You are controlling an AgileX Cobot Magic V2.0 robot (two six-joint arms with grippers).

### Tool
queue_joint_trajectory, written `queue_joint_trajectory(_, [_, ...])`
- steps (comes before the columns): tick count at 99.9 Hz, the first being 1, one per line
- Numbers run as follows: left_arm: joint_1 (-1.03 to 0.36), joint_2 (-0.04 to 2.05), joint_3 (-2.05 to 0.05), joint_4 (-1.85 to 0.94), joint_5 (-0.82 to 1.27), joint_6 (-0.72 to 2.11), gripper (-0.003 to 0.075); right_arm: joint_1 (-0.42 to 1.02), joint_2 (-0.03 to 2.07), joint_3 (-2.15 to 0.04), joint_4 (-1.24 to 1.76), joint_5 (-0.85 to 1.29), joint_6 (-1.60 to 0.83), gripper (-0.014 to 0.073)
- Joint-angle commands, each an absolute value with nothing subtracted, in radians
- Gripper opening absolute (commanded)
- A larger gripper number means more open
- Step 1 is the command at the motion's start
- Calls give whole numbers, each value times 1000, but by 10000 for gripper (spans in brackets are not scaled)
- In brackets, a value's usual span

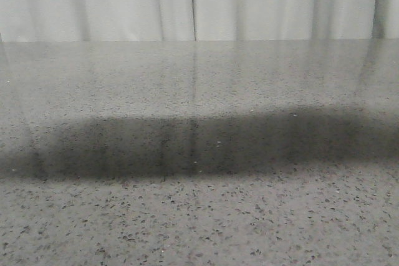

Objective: Insert blue slippers together front up

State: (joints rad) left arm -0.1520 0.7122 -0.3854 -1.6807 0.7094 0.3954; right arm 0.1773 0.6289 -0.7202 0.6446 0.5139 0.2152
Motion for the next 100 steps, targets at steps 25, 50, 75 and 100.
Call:
queue_joint_trajectory(25, [-157,709,-422,-1801,814,425,16,176,676,-746,870,472,29,-107])
queue_joint_trajectory(50, [-157,709,-422,-1832,847,425,16,176,731,-746,1011,507,-110,-107])
queue_joint_trajectory(75, [-157,709,-422,-1859,875,429,16,176,777,-746,1132,542,-238,-107])
queue_joint_trajectory(100, [-157,709,-422,-1861,892,431,16,176,828,-746,1231,589,-350,-107])
